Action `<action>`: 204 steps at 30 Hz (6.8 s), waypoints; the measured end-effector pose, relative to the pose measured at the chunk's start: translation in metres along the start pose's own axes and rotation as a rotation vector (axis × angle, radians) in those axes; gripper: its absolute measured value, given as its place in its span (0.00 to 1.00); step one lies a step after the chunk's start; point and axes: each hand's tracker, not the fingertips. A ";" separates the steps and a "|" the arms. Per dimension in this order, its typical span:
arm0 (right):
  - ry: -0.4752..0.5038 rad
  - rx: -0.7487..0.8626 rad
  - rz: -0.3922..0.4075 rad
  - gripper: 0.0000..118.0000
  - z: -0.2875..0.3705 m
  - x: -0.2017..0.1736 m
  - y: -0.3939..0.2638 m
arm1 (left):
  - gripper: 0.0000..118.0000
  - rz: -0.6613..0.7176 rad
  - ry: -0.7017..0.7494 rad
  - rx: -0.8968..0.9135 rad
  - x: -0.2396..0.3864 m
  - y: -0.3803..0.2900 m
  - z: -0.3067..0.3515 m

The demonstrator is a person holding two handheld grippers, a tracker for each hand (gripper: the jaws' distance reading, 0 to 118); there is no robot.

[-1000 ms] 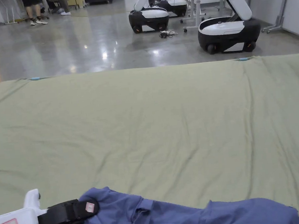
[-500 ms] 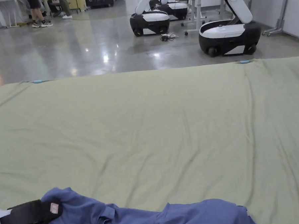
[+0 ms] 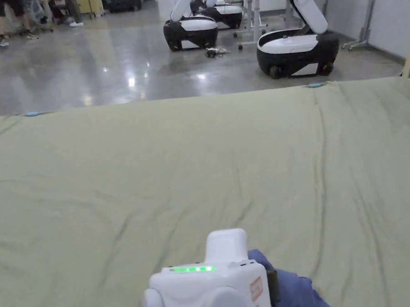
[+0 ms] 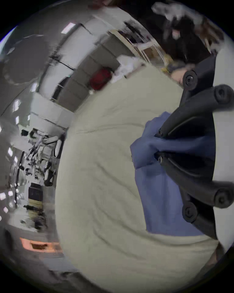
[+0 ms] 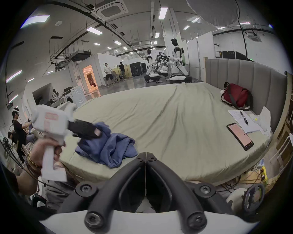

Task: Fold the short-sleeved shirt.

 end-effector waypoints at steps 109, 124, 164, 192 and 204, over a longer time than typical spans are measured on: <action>0.392 -0.118 -0.056 0.03 -0.125 -0.099 0.059 | 0.13 0.395 -0.325 -0.010 -0.555 0.002 0.179; 0.330 -0.147 -0.006 0.03 -0.140 -0.136 0.069 | 0.21 0.535 -0.014 -0.034 -0.652 -0.009 0.223; -0.010 0.425 0.201 0.03 -0.179 -0.120 0.248 | 0.00 -0.121 0.433 0.771 -0.065 0.150 0.106; -0.111 0.505 0.200 0.80 -0.160 -0.146 0.292 | 1.00 -0.109 0.394 0.826 -0.052 0.203 0.103; -0.095 0.490 0.061 0.79 -0.157 -0.139 0.292 | 1.00 -0.095 0.419 0.808 -0.054 0.207 0.110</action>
